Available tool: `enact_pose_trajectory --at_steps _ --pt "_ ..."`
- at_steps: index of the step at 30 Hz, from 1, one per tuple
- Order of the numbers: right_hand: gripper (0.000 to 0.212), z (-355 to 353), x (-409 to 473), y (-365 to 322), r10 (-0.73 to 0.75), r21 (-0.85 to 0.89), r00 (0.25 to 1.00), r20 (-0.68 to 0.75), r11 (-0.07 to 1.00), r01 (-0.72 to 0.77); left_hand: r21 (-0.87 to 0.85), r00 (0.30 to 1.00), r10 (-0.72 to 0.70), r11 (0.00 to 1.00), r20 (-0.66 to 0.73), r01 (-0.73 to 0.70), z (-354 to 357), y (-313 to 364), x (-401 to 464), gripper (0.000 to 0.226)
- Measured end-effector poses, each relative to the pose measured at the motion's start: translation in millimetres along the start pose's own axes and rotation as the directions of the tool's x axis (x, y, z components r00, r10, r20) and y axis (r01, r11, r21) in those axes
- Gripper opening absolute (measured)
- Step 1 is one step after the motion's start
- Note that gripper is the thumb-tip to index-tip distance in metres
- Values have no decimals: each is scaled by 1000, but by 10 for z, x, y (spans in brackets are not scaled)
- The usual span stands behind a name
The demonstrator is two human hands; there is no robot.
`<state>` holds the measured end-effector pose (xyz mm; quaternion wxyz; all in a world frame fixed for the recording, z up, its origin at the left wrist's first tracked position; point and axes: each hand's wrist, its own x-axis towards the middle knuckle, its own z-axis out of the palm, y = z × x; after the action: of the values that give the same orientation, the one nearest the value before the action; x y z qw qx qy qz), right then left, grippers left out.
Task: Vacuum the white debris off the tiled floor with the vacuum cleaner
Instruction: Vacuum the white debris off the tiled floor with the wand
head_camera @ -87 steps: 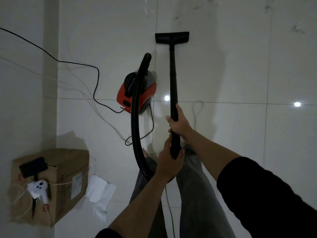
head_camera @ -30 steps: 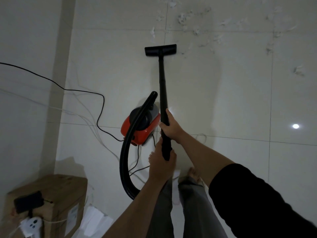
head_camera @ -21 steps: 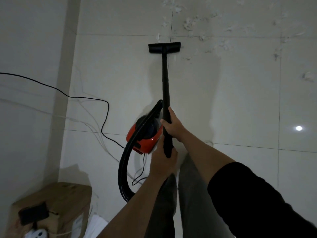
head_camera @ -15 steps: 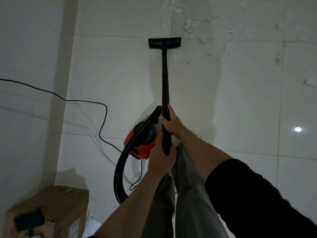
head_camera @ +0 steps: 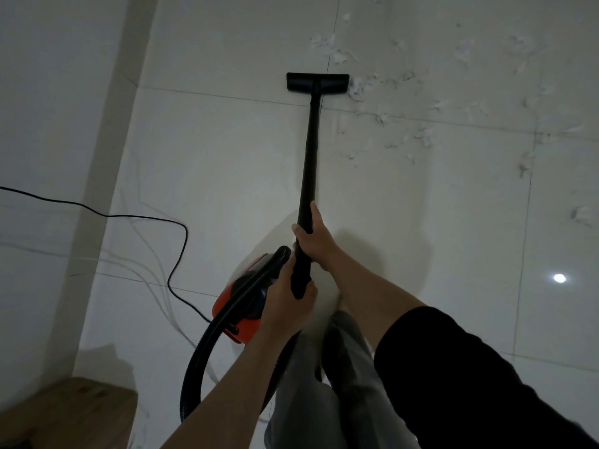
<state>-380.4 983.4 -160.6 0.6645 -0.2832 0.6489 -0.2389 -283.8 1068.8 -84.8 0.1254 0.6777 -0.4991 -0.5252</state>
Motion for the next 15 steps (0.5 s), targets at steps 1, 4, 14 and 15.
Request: enact_pose_trajectory --at_steps 1,4,14,15 --pt "79 -14 53 -35 10 20 1000 6 1000 -10 10 1000 5 1000 -3 -5 -12 26 60 46" --pt "82 -51 188 -160 30 43 999 31 999 -31 33 1000 9 999 -3 -9 -51 100 241 40" --pt "82 -258 715 -604 20 39 999 30 999 -21 42 1000 -11 999 -4 11 -158 620 796 32" --pt "81 -290 767 -667 18 50 999 27 999 -19 54 1000 -1 999 -4 1 -174 678 860 36"
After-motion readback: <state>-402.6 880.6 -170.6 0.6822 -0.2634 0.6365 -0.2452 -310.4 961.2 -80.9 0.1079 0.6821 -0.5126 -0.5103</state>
